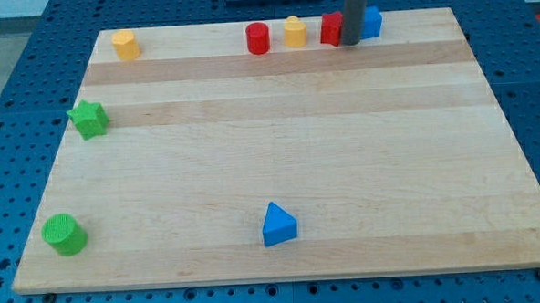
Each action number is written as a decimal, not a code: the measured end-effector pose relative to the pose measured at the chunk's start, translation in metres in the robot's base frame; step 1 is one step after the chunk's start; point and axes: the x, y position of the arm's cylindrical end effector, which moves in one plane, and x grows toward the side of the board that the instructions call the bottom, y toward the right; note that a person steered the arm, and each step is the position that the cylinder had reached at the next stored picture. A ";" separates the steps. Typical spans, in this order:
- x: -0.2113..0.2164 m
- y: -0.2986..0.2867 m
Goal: Move the blue cube into the red star
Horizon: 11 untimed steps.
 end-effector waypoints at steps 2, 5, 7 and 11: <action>0.004 0.028; -0.014 0.138; -0.030 0.099; -0.038 0.040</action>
